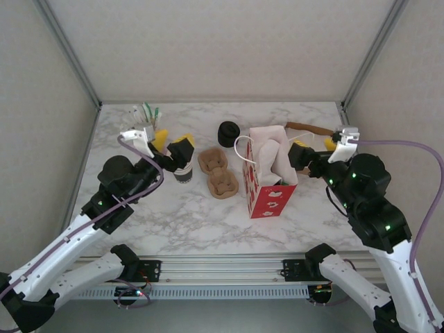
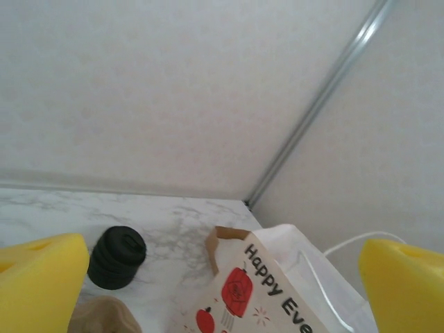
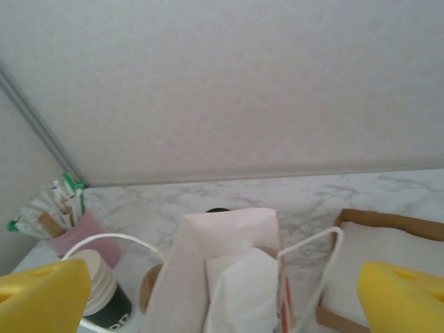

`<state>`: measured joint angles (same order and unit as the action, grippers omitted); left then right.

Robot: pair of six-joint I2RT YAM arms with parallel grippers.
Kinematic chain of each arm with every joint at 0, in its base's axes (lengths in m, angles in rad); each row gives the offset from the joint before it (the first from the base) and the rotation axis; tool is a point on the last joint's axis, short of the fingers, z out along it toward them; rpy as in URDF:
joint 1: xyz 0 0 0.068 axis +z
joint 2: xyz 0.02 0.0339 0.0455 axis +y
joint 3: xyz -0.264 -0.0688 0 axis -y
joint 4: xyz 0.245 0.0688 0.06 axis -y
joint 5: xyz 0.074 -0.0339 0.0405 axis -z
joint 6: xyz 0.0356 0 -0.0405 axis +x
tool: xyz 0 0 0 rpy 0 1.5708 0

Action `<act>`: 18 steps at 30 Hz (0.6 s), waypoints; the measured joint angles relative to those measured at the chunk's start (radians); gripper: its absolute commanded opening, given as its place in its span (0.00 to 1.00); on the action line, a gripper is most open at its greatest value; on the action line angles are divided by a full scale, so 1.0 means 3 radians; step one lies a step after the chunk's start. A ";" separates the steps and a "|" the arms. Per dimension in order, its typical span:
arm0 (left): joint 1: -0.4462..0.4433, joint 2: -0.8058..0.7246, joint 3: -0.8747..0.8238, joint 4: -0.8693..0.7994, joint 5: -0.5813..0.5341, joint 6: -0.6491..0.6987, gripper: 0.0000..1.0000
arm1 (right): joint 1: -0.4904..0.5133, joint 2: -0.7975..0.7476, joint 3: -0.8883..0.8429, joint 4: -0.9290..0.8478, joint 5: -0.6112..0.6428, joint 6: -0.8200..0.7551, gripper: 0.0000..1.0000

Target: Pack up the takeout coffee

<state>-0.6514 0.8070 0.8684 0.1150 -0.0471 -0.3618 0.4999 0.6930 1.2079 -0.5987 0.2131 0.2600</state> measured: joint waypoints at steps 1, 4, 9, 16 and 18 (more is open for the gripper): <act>0.0000 -0.0004 0.0000 -0.0003 -0.0084 -0.0001 1.00 | 0.0000 -0.0010 -0.0001 -0.0032 0.0085 0.0006 0.99; 0.0001 0.0005 0.0000 -0.0084 -0.0336 -0.0003 1.00 | 0.0000 -0.0010 -0.0001 -0.0136 0.0298 0.0024 0.99; 0.0071 0.0058 -0.0006 -0.0287 -0.0718 -0.0019 1.00 | 0.0000 0.0069 0.0006 -0.0381 0.0599 0.0069 0.99; 0.0698 0.0175 -0.0033 -0.0544 -0.0879 -0.0117 1.00 | -0.0388 0.0422 0.0075 -0.0669 0.0760 0.0154 0.99; 0.0870 0.0211 -0.0083 -0.0571 -0.0852 -0.0137 1.00 | -0.0669 0.0446 0.0074 -0.0707 0.0674 0.0182 0.99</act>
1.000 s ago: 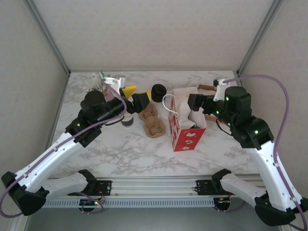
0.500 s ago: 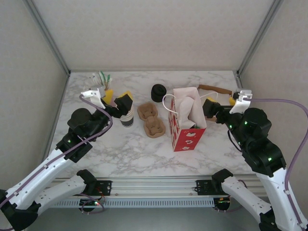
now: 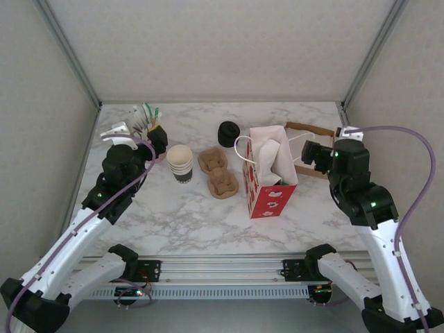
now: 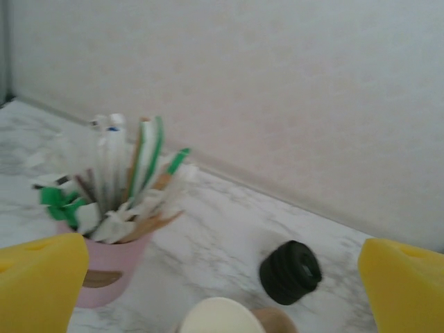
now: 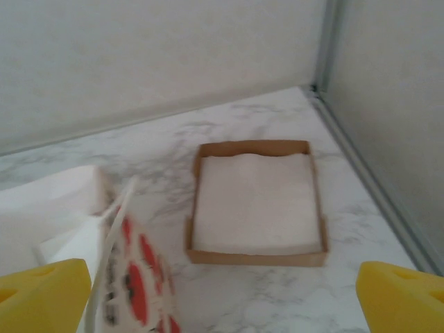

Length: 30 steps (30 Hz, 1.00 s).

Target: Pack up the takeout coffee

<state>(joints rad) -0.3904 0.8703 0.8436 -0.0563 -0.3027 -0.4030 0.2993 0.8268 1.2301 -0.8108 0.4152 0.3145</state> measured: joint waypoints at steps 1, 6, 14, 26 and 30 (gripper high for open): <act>0.0090 0.0013 -0.0041 -0.0006 0.0023 -0.0009 1.00 | -0.0186 0.0001 -0.0001 -0.0009 -0.0081 0.0022 0.99; 0.0459 -0.0010 -0.0383 0.0045 0.0043 -0.0097 1.00 | -0.0955 -0.0031 -0.0210 0.0064 -0.0482 0.0125 0.99; 0.0660 -0.0205 -0.1114 0.0373 -0.0173 -0.0104 1.00 | -0.1470 -0.0251 -0.1296 0.0519 -0.0800 0.0304 0.99; 0.0793 -0.0187 -0.1902 0.1359 -0.0454 0.0384 1.00 | -0.1495 -0.0898 -0.2874 0.2148 -0.0771 0.0282 0.99; 0.0807 -0.0173 -0.2205 0.1892 -0.0439 0.0689 1.00 | -0.1494 -0.0857 -0.3204 0.2619 -0.0763 0.0217 0.99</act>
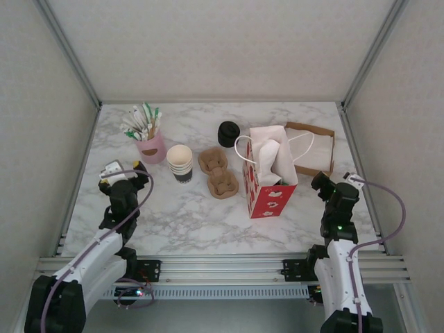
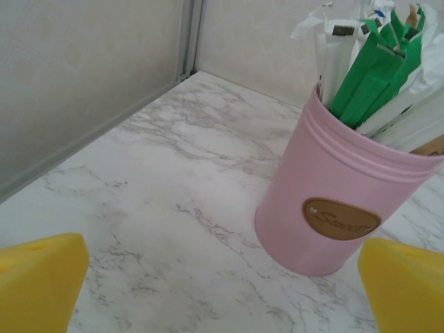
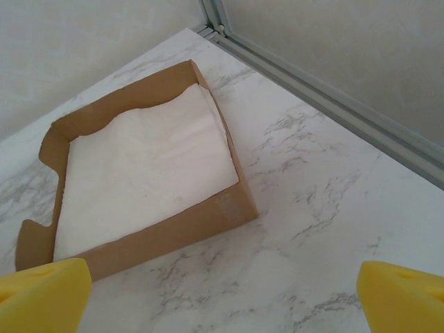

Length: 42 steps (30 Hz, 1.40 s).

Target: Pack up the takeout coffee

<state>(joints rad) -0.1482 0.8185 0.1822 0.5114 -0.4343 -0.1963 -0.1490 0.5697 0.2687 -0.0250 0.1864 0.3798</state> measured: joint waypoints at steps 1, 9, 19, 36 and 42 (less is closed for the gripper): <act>0.0010 0.0033 -0.0065 0.0139 0.0003 0.0052 1.00 | 0.0000 0.0013 -0.0056 0.0113 0.0003 -0.0011 0.99; 0.0071 0.0940 -0.0089 0.0961 0.0066 0.0187 1.00 | 0.0048 0.0431 -0.0343 0.0987 0.0150 -0.0219 0.99; 0.0123 0.1835 0.0078 0.1770 0.0074 0.0402 1.00 | 0.0294 0.1471 -0.0378 0.1832 0.0276 -0.0509 0.99; 0.0340 0.2174 -0.0039 0.2729 0.0379 0.0557 1.00 | 0.0872 0.3019 0.0172 0.2845 0.0111 -0.1068 0.99; 0.0413 0.2356 -0.0122 0.2883 0.0787 0.0594 1.00 | 0.0846 0.3194 0.0303 0.2917 -0.0045 -0.1205 0.99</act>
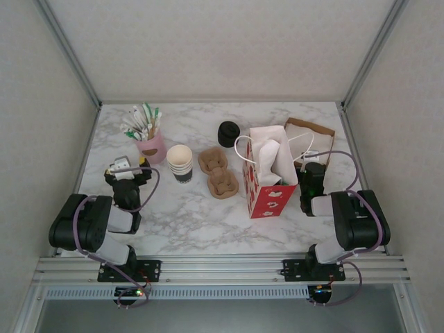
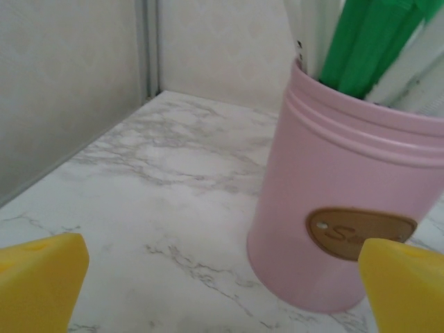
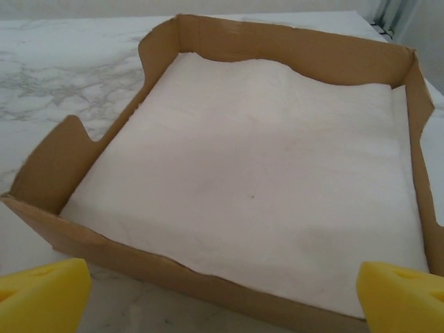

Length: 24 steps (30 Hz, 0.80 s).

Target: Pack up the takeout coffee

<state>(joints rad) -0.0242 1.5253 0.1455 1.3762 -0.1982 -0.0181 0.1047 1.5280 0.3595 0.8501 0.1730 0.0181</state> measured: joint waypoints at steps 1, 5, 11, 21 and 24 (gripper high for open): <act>0.0006 0.0003 0.0014 -0.0020 0.0037 0.0000 1.00 | -0.0001 0.0000 0.0010 -0.0005 -0.0027 -0.0001 0.99; 0.0116 0.0005 0.0161 -0.0142 0.0205 -0.0024 1.00 | -0.0039 0.0004 0.0028 -0.0024 -0.0127 -0.0003 0.99; 0.0172 0.0005 0.0203 -0.0207 0.0306 -0.0041 1.00 | -0.0104 0.0006 0.0062 -0.0084 -0.0220 0.0000 0.99; 0.0174 0.0005 0.0203 -0.0256 0.0337 -0.0042 1.00 | -0.0104 0.0006 0.0062 -0.0095 -0.0243 0.0000 0.99; 0.0174 0.0005 0.0205 -0.0263 0.0340 -0.0042 1.00 | -0.0104 0.0006 0.0062 -0.0095 -0.0242 0.0000 0.99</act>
<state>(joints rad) 0.0280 1.5269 0.2070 1.2972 -0.0963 -0.0307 0.0734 1.5299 0.3782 0.8215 0.1005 0.0181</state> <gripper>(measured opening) 0.996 0.988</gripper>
